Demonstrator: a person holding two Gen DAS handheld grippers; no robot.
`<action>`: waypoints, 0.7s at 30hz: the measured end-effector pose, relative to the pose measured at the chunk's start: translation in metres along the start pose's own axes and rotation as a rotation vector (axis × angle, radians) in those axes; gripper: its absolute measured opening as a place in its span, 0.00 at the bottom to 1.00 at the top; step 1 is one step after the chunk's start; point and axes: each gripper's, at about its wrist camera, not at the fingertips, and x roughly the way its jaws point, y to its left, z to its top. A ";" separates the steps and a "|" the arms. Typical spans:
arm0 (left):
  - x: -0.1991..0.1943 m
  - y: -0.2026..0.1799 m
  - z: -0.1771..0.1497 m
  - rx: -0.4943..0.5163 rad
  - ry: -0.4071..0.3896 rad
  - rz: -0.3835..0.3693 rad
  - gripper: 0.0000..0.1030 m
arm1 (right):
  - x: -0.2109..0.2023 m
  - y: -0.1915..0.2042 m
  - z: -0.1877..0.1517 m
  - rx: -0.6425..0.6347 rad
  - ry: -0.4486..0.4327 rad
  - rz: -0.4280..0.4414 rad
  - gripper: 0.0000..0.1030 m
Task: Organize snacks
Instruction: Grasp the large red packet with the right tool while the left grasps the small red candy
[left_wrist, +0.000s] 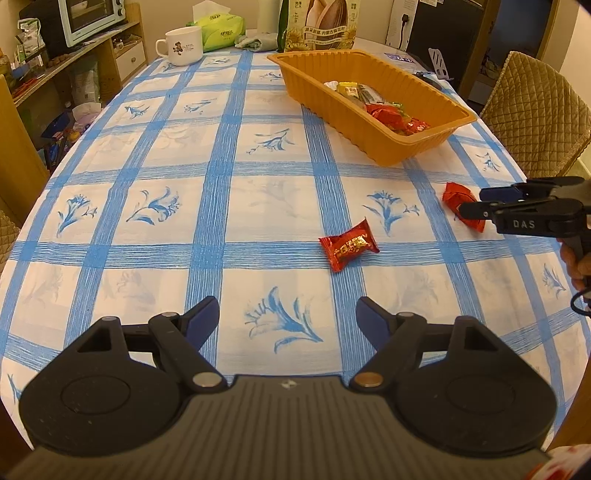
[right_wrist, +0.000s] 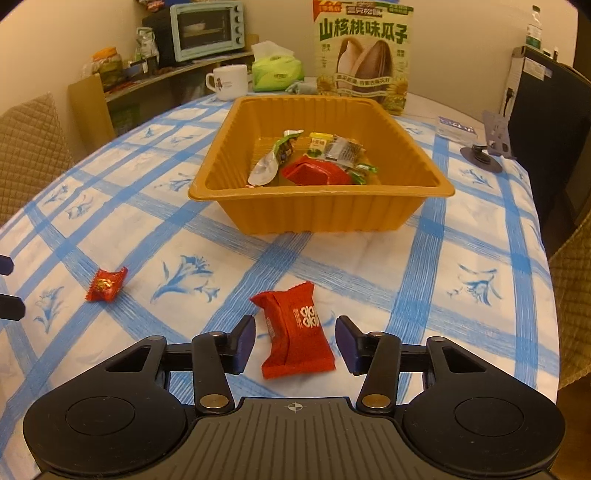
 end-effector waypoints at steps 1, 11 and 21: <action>0.001 0.000 0.001 0.003 0.001 0.000 0.77 | 0.002 0.000 0.001 -0.003 0.001 0.001 0.46; 0.018 -0.006 0.012 0.063 0.003 -0.013 0.77 | 0.004 -0.001 0.004 0.004 0.010 0.014 0.26; 0.044 -0.019 0.032 0.182 0.001 -0.039 0.68 | -0.021 -0.001 0.001 0.114 -0.019 0.037 0.24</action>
